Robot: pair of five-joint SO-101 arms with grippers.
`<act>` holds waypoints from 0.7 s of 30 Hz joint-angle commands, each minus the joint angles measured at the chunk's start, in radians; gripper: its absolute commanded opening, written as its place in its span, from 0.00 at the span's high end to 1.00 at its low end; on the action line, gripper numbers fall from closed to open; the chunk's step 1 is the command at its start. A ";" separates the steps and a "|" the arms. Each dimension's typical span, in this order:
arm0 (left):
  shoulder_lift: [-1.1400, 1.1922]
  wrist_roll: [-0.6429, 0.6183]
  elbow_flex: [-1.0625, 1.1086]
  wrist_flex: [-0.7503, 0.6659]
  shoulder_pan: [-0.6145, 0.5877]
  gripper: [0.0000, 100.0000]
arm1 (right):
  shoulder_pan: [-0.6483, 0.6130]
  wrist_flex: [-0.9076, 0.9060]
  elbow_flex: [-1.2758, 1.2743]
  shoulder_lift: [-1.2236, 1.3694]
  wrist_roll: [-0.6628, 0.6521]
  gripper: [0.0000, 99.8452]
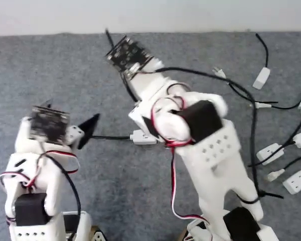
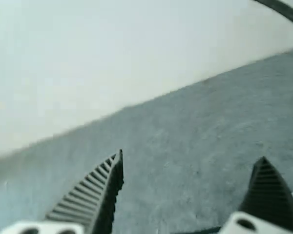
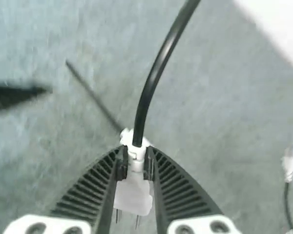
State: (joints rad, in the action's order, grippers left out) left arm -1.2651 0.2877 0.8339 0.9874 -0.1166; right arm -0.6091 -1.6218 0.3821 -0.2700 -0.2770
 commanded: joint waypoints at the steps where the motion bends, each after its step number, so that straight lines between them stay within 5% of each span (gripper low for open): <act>1: -0.003 0.150 -0.053 -0.075 0.110 0.60 | 0.015 -0.013 0.164 -0.047 -0.014 0.99; 11: -0.203 0.235 -0.030 -0.115 0.318 0.60 | 0.028 0.019 0.336 -0.038 -0.066 0.99; 21: -0.353 0.539 0.093 -0.118 0.446 0.60 | 0.042 0.125 0.354 -0.035 -0.063 0.99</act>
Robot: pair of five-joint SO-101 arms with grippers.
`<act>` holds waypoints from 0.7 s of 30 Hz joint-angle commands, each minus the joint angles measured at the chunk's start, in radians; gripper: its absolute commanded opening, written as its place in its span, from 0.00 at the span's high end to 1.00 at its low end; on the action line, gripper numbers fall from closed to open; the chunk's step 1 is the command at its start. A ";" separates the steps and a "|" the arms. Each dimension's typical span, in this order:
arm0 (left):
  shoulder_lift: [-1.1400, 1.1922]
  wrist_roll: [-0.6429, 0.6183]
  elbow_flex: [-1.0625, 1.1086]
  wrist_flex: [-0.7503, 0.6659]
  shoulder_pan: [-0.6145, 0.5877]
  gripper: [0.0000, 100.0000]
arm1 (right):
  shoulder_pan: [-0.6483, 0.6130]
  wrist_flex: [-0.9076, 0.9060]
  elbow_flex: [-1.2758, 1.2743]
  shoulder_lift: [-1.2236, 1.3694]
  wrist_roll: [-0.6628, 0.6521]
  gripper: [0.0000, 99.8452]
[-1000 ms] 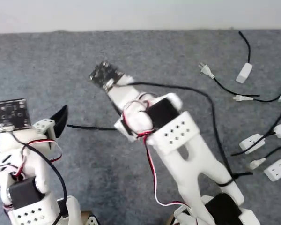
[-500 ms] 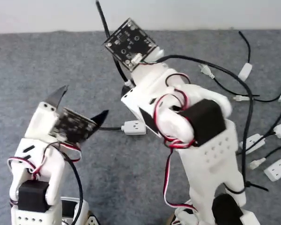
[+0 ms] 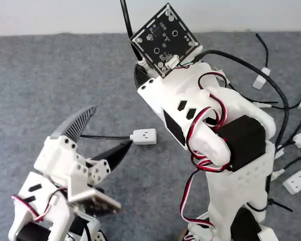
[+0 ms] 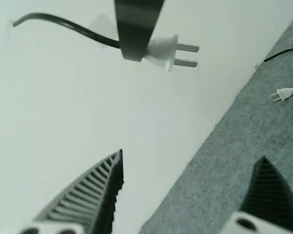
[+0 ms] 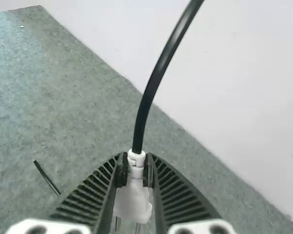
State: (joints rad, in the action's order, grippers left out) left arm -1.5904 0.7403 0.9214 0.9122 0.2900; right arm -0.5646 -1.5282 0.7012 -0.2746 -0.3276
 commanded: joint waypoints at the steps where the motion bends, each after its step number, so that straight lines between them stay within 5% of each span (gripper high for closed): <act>1: -0.037 0.106 0.019 -0.057 0.057 0.60 | -0.013 0.033 0.035 -0.030 -0.012 0.99; 13: -0.129 0.350 0.357 -0.439 0.084 0.60 | -0.156 0.096 0.037 0.042 -0.014 0.99; 21: -0.230 0.354 0.469 -0.488 0.081 0.60 | -0.231 0.133 0.038 0.101 -0.014 0.99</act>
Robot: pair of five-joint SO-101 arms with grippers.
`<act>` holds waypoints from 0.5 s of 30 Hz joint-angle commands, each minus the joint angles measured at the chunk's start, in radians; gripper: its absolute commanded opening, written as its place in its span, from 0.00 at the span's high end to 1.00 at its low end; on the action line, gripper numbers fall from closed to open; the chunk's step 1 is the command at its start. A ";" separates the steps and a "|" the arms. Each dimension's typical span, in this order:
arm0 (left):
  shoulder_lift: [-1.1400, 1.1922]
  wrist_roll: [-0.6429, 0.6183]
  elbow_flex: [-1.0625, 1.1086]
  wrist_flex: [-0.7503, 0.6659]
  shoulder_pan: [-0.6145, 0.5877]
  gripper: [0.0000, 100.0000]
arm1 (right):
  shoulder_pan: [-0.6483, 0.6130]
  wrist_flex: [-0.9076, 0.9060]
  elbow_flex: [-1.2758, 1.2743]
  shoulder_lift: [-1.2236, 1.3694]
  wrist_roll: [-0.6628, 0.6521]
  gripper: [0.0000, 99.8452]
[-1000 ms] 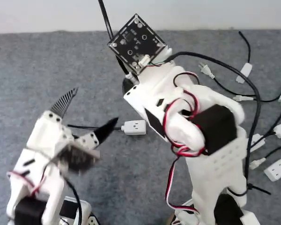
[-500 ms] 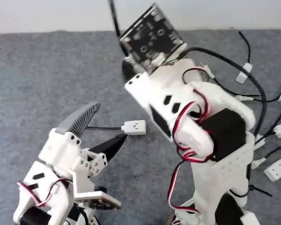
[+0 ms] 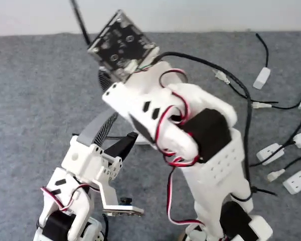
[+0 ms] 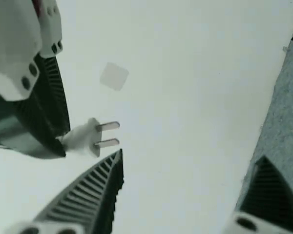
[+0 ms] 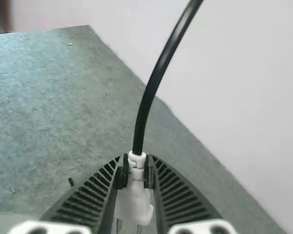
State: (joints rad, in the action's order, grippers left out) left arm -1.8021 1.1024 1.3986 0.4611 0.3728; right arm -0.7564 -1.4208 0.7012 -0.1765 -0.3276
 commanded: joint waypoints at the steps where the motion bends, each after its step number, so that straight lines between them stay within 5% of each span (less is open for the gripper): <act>1: -0.015 -0.029 -0.008 -0.037 -0.002 0.60 | -0.056 0.027 0.038 0.005 -0.015 0.99; 15: -0.014 -0.051 -0.007 -0.063 -0.014 0.60 | -0.131 -0.076 0.077 0.008 -0.014 0.99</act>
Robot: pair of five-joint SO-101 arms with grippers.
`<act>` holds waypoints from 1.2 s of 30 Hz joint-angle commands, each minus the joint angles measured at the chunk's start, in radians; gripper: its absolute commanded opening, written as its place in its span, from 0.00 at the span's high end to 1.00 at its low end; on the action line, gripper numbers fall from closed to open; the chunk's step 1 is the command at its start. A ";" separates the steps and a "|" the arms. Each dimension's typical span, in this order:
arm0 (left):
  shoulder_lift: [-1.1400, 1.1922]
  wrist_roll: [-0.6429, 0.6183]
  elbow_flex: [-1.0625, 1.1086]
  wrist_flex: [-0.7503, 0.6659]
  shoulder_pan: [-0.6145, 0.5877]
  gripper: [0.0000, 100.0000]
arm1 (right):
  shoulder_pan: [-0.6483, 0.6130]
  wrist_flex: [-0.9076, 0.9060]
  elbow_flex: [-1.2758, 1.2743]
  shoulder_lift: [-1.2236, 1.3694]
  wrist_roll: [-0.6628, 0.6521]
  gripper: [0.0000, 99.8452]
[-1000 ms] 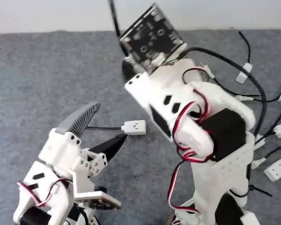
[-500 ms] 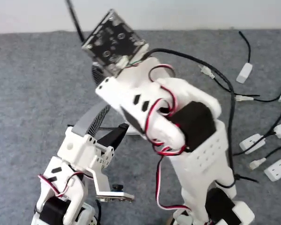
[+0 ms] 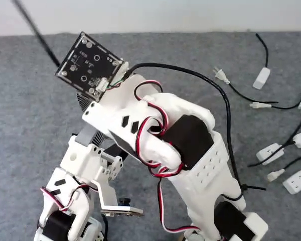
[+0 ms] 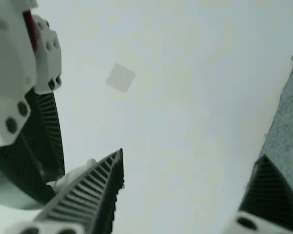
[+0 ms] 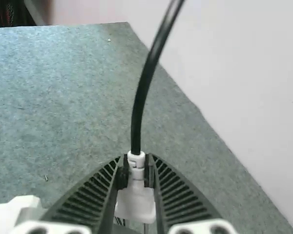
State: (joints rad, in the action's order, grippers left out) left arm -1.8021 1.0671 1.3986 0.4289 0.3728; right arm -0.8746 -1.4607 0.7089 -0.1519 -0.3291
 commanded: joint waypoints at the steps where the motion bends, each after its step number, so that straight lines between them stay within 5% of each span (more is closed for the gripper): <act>1: -0.014 -0.015 -0.007 -0.031 -0.021 0.60 | -0.013 -0.051 0.080 -0.016 -0.012 0.99; 22: -0.014 -0.015 -0.008 -0.032 -0.110 0.60 | -0.015 -0.332 0.270 -0.015 0.029 0.99; 36: -0.014 -0.015 0.005 -0.075 -0.164 0.60 | -0.004 -0.337 0.219 -0.033 0.031 0.99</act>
State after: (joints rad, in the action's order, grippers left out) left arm -1.8021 1.0671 1.4154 0.3920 0.2194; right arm -0.8746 -1.7553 0.9360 -0.1580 -0.3138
